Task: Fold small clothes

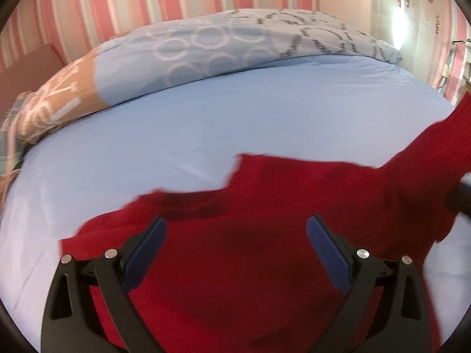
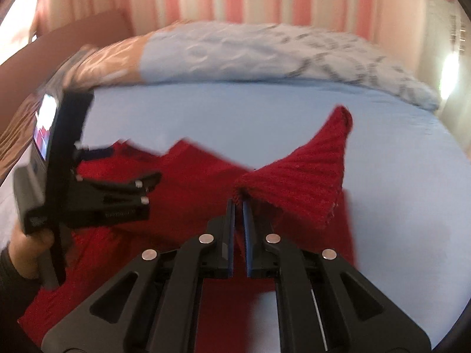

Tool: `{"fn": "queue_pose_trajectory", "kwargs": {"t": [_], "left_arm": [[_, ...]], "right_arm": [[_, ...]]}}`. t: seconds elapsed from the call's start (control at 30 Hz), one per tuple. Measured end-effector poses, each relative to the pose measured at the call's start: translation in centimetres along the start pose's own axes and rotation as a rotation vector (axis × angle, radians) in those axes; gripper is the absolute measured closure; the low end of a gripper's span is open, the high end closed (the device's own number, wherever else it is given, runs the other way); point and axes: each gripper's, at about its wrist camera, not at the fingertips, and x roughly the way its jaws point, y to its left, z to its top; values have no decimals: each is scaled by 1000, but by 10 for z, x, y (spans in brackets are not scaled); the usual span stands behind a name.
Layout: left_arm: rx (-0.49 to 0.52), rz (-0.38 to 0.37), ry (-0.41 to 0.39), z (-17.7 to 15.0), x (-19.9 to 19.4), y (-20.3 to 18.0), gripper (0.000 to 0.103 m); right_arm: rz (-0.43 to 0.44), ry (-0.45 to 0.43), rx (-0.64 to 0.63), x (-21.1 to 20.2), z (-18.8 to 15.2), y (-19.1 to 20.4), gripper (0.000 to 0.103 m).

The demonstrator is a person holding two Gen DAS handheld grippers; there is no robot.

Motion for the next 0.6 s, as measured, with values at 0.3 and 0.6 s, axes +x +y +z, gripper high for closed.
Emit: {"fn": "queue_pose_trajectory", "kwargs": {"t": [0.3, 0.6], "left_arm": [[-159, 71, 41, -57, -36, 113, 6], [-187, -62, 60, -73, -47, 90, 6]], "right_arm": [[105, 152, -182, 56, -13, 70, 80], [76, 77, -124, 23, -13, 44, 51]]}}
